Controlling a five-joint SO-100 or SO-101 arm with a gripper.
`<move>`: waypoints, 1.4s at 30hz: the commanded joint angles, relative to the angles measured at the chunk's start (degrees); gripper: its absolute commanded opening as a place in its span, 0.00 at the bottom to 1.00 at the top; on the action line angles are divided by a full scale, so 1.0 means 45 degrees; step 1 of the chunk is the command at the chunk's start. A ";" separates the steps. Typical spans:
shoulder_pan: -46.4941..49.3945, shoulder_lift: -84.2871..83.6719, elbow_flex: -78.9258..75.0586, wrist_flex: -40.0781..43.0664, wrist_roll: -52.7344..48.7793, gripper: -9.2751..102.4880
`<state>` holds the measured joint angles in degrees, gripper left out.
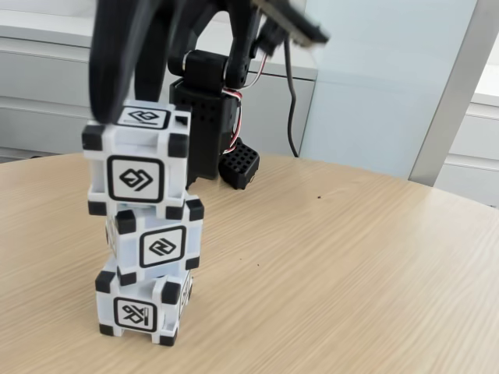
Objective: Stack cubes from left to right.
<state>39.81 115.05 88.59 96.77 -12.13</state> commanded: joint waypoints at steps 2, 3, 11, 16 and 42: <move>-0.0039 0.2793 -0.0625 0.0078 0.0449 0.39; -0.0039 0.3437 -0.0625 0.0078 0.0469 0.37; -0.1094 0.7754 -0.0430 0.0059 0.0430 0.14; -0.4336 0.8770 -0.0391 -0.0156 0.1738 0.08; -0.9961 1.6465 1.2266 -0.6387 0.2773 0.08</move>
<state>-5.01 184.04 137.20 70.05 1.93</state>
